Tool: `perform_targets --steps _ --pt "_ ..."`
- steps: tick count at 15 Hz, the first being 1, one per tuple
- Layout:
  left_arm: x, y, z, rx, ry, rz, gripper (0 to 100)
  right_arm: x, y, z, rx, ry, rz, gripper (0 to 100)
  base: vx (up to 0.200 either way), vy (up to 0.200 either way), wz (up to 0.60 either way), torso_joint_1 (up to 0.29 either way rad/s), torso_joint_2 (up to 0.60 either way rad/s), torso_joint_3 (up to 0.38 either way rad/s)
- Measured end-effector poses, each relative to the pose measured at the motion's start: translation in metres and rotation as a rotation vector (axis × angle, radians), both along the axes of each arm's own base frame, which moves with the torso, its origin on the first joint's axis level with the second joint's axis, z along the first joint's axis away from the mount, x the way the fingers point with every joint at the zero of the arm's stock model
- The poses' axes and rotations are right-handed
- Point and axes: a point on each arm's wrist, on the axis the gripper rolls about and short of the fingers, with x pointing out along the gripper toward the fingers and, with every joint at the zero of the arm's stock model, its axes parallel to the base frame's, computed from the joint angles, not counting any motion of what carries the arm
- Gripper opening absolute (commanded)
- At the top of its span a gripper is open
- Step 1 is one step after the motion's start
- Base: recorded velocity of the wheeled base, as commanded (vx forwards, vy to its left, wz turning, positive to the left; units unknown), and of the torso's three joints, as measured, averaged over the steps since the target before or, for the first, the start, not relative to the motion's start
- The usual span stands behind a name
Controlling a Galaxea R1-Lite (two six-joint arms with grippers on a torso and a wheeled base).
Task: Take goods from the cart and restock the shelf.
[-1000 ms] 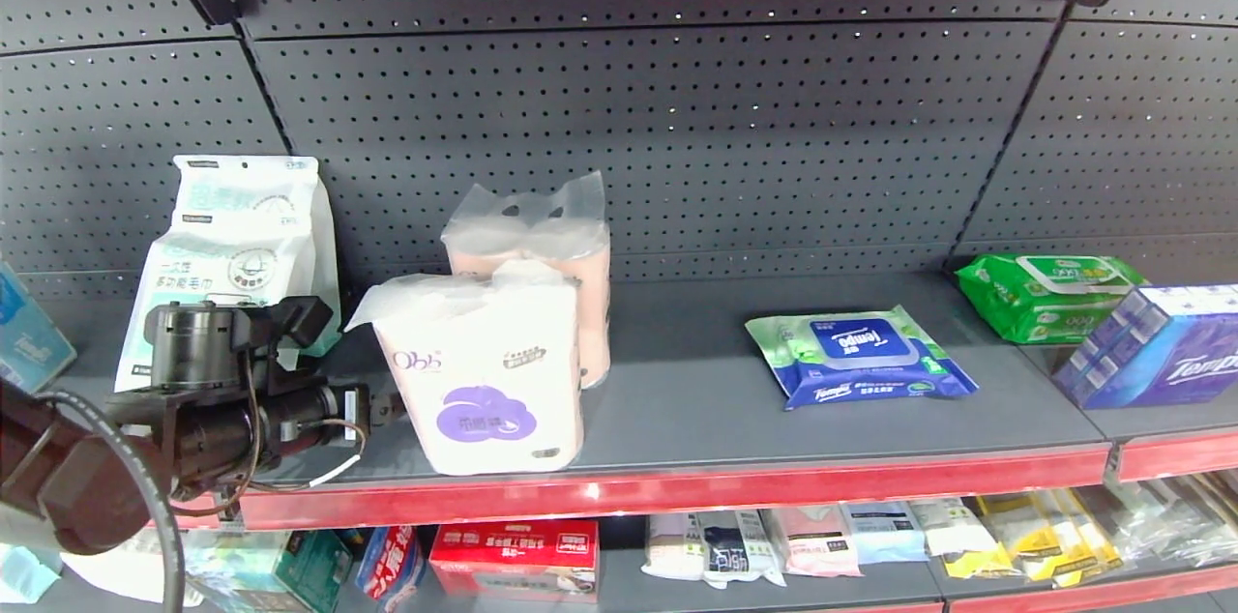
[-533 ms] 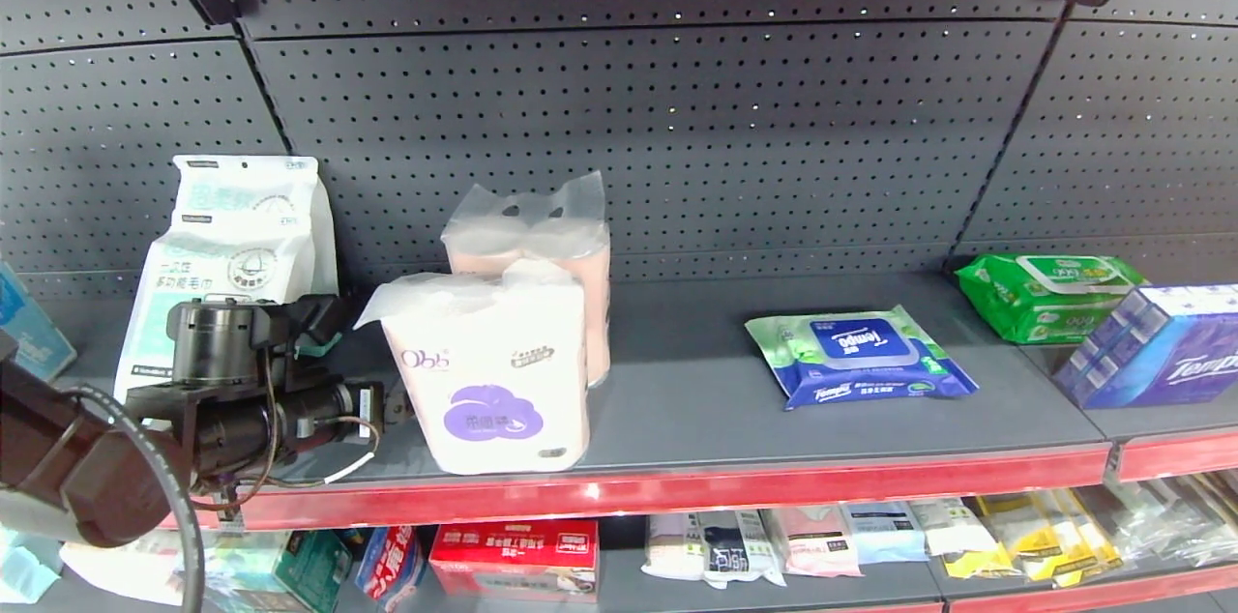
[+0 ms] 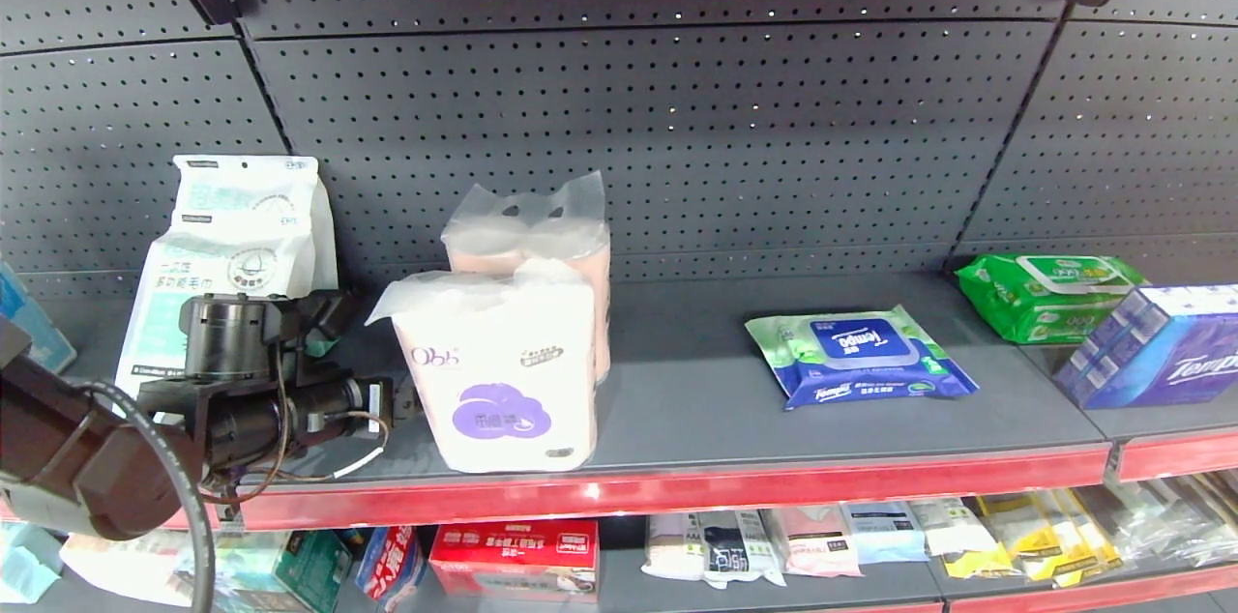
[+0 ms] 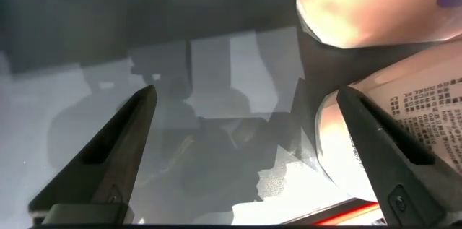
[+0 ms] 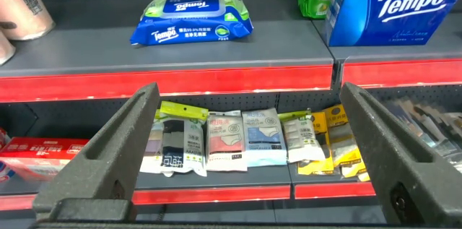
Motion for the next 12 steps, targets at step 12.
perform_targets --steps 12 --pt "-0.0056 0.0076 -0.0006 0.001 0.014 0.025 100 0.0000 0.0000 0.0000 0.000 0.000 0.000 100 0.000 0.000 0.00 0.000 0.00 0.000"
